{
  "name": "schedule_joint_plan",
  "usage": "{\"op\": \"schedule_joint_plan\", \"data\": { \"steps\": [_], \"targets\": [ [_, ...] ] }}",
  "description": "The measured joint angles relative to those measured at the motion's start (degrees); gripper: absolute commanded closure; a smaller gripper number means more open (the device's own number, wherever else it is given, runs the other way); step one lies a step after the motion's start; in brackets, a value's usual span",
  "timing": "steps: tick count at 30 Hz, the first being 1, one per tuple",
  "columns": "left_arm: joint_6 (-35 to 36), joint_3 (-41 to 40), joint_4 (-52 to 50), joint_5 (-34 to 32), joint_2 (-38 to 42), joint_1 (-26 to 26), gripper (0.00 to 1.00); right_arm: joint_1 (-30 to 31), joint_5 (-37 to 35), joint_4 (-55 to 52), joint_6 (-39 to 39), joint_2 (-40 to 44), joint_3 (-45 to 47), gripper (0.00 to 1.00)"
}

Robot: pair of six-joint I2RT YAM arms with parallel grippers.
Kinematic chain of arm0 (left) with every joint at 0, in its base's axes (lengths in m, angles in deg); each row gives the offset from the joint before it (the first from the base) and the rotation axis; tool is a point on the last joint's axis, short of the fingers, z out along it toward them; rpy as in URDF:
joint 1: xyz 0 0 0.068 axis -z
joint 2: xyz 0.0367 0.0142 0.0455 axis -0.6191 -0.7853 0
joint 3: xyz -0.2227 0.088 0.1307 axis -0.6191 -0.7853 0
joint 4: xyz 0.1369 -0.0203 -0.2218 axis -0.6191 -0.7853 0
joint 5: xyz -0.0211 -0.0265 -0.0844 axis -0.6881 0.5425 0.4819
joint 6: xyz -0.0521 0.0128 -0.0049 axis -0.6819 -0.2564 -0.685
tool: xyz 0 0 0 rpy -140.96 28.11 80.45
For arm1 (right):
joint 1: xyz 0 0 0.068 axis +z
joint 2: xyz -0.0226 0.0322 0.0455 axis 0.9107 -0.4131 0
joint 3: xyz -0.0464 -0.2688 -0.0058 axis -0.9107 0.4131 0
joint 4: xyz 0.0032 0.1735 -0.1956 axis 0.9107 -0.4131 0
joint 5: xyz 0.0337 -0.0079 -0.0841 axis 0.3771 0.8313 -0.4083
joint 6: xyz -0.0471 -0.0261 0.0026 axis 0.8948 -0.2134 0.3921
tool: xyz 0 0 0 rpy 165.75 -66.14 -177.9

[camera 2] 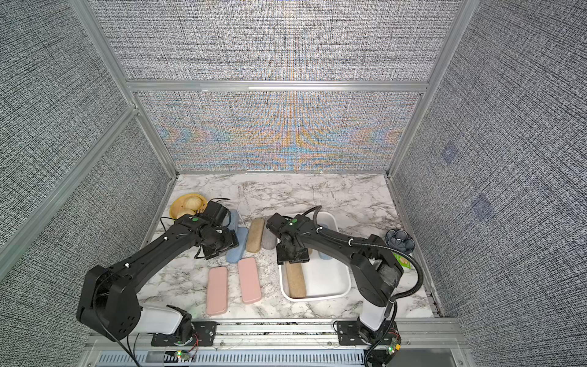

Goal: Put the glasses cases into the storage boxes
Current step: Place the glasses case in the storage box.

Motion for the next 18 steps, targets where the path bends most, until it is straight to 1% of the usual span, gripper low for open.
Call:
{"op": "schedule_joint_plan", "data": {
  "steps": [4,7,12,15,18],
  "targets": [
    [2.64,4.85,1.31,-1.31,-4.09,2.64,0.18,0.0,-2.16,-3.04,-0.22,3.63,-1.95,0.31],
    [5.11,9.97,2.47,-2.12,-8.98,5.14,0.22,-0.2,-3.91,-5.05,-0.48,6.23,-2.97,0.36],
    [8.83,18.71,3.61,-3.63,-17.79,8.76,0.25,-1.14,-5.81,-7.06,-1.75,10.25,-3.1,0.4],
    [10.27,22.49,3.98,-4.98,-22.71,9.97,0.26,-2.14,-6.69,-7.85,-2.73,13.11,-2.36,0.41],
    [11.13,24.94,2.86,-8.11,-25.46,9.92,0.25,-3.19,-7.19,-8.13,-3.41,15.93,-0.81,0.41]
  ]
}}
